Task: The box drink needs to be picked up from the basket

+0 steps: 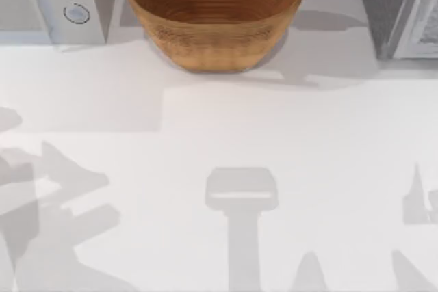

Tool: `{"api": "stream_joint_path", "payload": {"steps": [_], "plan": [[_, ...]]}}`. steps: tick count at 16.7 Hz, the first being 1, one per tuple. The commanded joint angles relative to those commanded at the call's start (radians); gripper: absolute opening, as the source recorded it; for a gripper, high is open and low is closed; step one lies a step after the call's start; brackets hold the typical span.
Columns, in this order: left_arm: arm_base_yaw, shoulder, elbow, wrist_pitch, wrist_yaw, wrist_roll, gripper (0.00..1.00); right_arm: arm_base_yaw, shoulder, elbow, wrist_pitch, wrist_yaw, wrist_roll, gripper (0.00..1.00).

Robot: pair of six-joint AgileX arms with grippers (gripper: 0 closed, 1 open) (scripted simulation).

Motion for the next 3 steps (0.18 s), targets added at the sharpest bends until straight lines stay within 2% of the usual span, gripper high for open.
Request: {"api": "stream_joint_path", "payload": {"steps": [3], "plan": [[0.0, 0.0, 0.0, 0.0, 0.0, 0.0, 1.0, 0.0, 0.0, 0.0, 0.0, 0.0, 0.0, 1.0]]}}
